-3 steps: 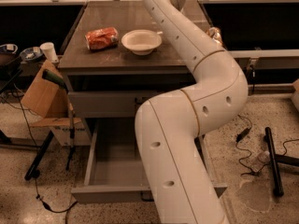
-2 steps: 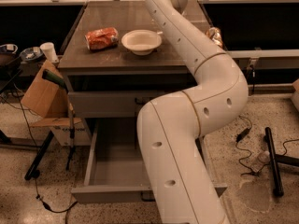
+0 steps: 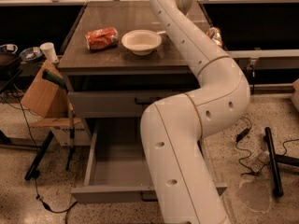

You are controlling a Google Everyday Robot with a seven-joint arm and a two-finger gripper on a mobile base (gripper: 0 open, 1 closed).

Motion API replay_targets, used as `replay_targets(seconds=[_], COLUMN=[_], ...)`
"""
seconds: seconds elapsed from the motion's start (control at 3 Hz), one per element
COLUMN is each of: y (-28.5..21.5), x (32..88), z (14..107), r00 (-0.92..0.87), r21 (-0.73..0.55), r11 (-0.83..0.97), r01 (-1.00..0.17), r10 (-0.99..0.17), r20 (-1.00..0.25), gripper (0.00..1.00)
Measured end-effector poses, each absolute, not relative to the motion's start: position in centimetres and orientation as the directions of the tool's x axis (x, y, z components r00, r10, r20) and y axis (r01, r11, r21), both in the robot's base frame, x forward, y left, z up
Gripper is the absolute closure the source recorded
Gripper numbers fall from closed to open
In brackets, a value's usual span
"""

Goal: Place rxbar chocolate into middle drawer

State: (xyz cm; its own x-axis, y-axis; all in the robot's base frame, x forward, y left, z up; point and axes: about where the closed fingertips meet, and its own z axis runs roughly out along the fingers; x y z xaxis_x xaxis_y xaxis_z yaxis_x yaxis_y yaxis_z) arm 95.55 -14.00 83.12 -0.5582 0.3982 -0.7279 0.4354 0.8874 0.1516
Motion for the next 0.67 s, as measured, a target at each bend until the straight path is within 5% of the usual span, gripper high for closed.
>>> replay_targets(seconds=[0.67], y=[-14.23], x=[95.42], z=[83.77], r00=[-0.558], r21=[0.152], r11=[0.887], r01=[0.435], r10=[0.398], r20=[-0.728], gripper=[0.96])
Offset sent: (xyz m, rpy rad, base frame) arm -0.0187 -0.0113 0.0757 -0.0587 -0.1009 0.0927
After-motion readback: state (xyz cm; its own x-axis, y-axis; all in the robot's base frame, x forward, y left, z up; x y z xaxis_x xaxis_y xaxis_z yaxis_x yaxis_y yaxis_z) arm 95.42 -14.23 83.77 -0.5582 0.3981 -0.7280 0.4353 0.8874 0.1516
